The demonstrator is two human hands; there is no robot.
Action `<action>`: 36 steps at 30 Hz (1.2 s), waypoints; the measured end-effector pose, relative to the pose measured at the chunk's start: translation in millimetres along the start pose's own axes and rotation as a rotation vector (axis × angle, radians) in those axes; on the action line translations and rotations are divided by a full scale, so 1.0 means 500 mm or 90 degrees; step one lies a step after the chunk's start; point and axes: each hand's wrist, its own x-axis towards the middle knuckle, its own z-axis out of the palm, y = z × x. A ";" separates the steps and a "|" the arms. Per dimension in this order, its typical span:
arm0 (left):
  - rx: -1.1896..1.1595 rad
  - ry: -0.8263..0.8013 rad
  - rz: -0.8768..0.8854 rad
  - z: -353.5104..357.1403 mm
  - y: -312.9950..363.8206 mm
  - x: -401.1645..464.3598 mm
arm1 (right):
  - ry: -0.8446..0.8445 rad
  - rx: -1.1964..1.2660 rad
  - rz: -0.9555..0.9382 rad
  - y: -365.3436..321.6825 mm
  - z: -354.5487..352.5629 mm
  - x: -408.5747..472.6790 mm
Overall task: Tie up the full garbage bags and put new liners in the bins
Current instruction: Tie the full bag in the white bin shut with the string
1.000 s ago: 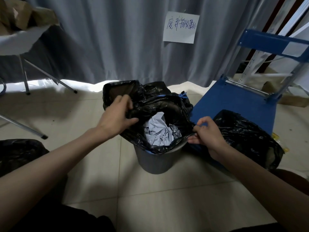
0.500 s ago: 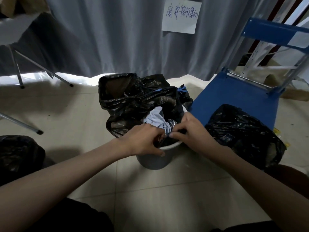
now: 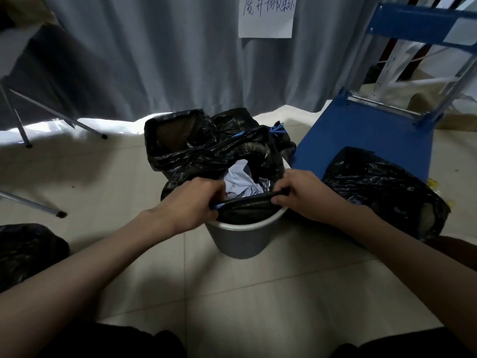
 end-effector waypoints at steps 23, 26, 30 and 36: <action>0.025 0.055 -0.306 -0.052 -0.082 0.098 | 0.146 0.309 0.325 0.017 -0.010 0.020; 0.017 0.071 -0.296 -0.071 -0.089 0.101 | 0.169 0.318 0.325 0.029 -0.010 0.018; 0.009 0.150 -0.316 -0.125 -0.104 0.097 | 0.233 0.328 0.326 0.043 -0.014 0.007; 0.018 0.209 -0.325 -0.156 -0.085 0.107 | 0.277 0.336 0.313 0.040 -0.015 0.008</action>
